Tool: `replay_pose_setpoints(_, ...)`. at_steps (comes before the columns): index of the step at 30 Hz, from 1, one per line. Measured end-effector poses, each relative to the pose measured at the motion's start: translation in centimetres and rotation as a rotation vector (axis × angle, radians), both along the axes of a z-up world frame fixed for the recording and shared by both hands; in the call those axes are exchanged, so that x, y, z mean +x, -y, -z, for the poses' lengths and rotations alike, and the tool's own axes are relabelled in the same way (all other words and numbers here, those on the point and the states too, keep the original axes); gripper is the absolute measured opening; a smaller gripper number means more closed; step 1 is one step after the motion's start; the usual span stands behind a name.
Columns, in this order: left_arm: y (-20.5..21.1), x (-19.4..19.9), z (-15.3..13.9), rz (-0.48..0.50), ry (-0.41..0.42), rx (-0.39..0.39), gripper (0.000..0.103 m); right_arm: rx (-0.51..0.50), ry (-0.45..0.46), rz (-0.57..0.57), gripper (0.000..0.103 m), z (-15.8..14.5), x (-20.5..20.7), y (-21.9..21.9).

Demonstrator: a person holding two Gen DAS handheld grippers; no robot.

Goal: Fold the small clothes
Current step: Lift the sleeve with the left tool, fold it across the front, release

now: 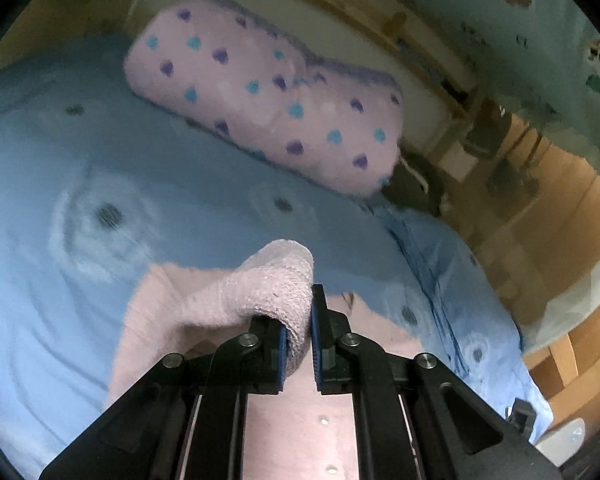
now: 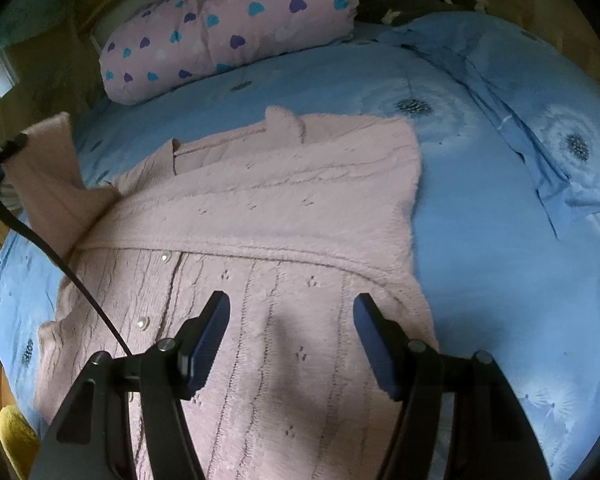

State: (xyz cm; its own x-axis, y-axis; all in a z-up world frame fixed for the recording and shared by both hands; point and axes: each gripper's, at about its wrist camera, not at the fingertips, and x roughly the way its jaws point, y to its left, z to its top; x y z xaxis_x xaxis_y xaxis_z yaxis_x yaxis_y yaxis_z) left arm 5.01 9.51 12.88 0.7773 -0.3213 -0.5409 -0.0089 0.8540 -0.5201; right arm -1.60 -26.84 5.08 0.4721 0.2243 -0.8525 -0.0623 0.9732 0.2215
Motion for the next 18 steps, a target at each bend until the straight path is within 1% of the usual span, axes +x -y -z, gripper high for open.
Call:
replay_pose_setpoints(2, 1.5, 0.4, 1.2, 0.021, -0.025, 0.001, 0.004, -0.002, -0.001, 0.006, 0.068, -0.1, 0.0, 0.3)
replay_pose_setpoints(6, 4.4, 1.5, 4.1, 0.085, -0.103, 0.006, 0.004, -0.003, -0.005, 0.01, 0.068, -0.1, -0.1, 0.6)
replay_pose_setpoints(10, 6.6, 2.0, 7.2, 0.132, -0.216, 0.028, 0.005, -0.008, -0.01, 0.006, 0.068, -0.1, 0.0, 0.6)
replay_pose_setpoints(13, 7.9, 1.9, 9.4, 0.166, -0.318, 0.053, 0.006, -0.013, -0.014, 0.002, 0.068, 0.0, 0.0, 0.4)
replay_pose_setpoints(15, 8.2, 1.6, 10.2, 0.188, -0.34, 0.067, 0.007, -0.013, -0.017, 0.003, 0.068, 0.0, -0.1, 0.4)
replay_pose_setpoints(18, 8.6, 0.7, 11.1, 0.211, -0.367, 0.105, 0.012, -0.013, -0.02, 0.004, 0.068, 0.1, -0.1, 0.3)
